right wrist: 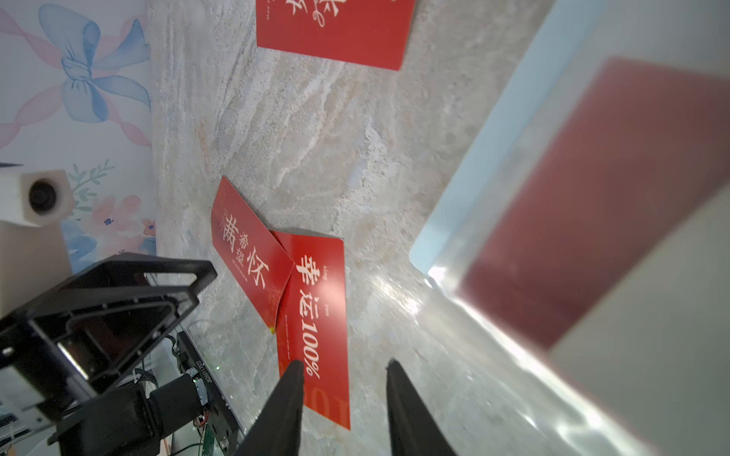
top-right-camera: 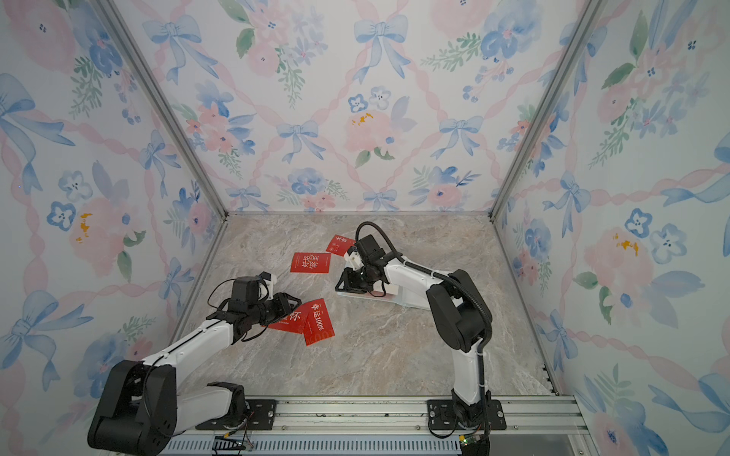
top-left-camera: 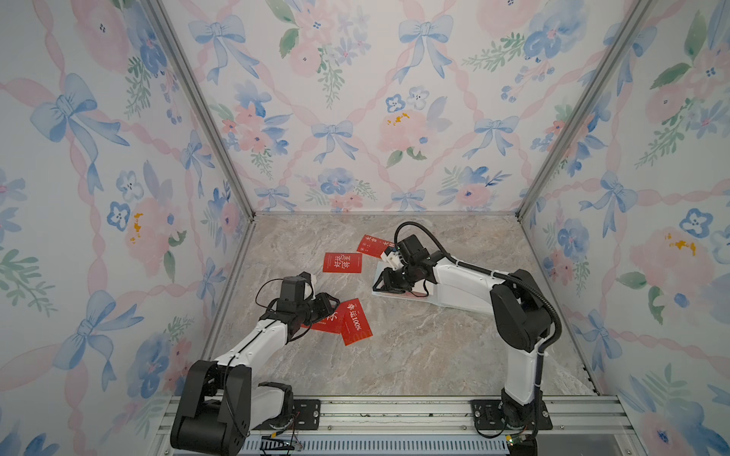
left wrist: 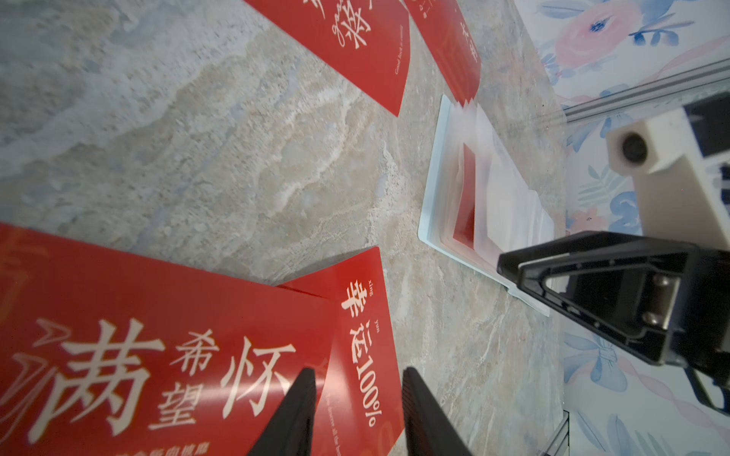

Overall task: Place the photos into the photo albums
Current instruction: Pick up the photo at the center of the board.

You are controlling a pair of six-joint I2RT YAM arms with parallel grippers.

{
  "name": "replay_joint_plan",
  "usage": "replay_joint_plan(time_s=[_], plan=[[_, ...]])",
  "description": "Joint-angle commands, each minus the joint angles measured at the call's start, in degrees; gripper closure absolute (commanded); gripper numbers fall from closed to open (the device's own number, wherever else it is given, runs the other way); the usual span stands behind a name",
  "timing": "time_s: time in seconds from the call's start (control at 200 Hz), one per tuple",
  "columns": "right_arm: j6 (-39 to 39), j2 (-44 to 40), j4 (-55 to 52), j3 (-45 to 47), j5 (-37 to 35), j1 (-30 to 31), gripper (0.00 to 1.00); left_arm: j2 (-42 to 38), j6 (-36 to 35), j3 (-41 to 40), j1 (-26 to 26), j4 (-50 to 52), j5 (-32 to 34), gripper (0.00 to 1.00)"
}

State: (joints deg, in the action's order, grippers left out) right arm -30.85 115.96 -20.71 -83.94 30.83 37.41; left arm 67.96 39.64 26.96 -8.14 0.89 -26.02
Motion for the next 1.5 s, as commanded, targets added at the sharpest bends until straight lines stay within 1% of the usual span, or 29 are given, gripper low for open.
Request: replay_joint_plan(time_s=[0.0,0.105,0.12,0.155,0.225,0.305,0.375,0.445,0.58,0.73,0.865,0.965,1.015,1.07,1.11,1.495], plan=[[-2.24,4.64,-0.11,-4.69,2.75,4.04,0.64,-1.78,0.27,-1.70,0.14,0.83,0.84,0.60],[-4.56,8.13,3.16,-6.99,4.99,7.13,0.64,-1.88,0.30,-2.01,0.95,1.28,2.18,0.58],[-6.18,8.44,3.53,-7.24,5.16,7.56,0.64,-1.82,0.23,-2.05,1.19,1.24,2.27,0.57],[-7.25,9.10,4.51,-7.56,5.29,8.41,0.64,-1.57,-0.28,-2.09,2.00,1.26,2.04,0.55],[-8.35,9.71,5.60,-7.39,5.38,9.77,0.64,-0.51,-2.83,-0.97,5.32,2.63,0.36,0.55],[-9.21,9.48,6.58,-6.26,5.00,10.87,0.64,0.69,-4.03,1.00,8.89,3.73,-1.55,0.55],[-10.75,8.70,9.15,-3.75,4.01,11.52,0.64,1.48,-4.79,3.42,10.75,5.70,1.18,0.54],[-11.87,7.98,10.84,-1.52,3.20,11.97,0.64,2.53,-4.75,4.68,12.01,6.30,4.29,0.51],[-14.32,6.70,14.53,2.61,1.32,12.57,0.64,6.37,-5.41,5.74,14.11,6.49,4.18,0.52],[-16.21,6.12,16.88,4.10,0.12,13.61,0.64,7.89,-5.45,4.80,14.26,6.84,5.78,0.51],[-16.73,6.54,17.70,3.26,-0.77,14.69,0.63,5.70,-5.71,3.17,14.21,6.79,8.82,0.51],[-17.14,6.73,18.35,3.26,-1.11,15.06,0.63,4.76,-5.15,2.49,14.23,6.85,9.86,0.51],[-17.22,6.95,18.50,3.29,-1.30,15.06,0.63,4.07,-4.71,1.97,14.21,6.86,11.98,0.51],[-17.33,7.00,18.39,3.26,-1.25,14.98,0.63,3.21,-3.69,1.16,14.21,6.87,15.89,0.51],[-17.32,6.87,18.13,3.29,-1.21,14.99,0.63,2.88,-3.18,0.84,14.21,6.85,17.22,0.51],[-17.40,6.55,18.19,3.92,-2.01,14.77,0.63,5.97,-3.54,1.48,13.73,6.76,13.94,0.53]])
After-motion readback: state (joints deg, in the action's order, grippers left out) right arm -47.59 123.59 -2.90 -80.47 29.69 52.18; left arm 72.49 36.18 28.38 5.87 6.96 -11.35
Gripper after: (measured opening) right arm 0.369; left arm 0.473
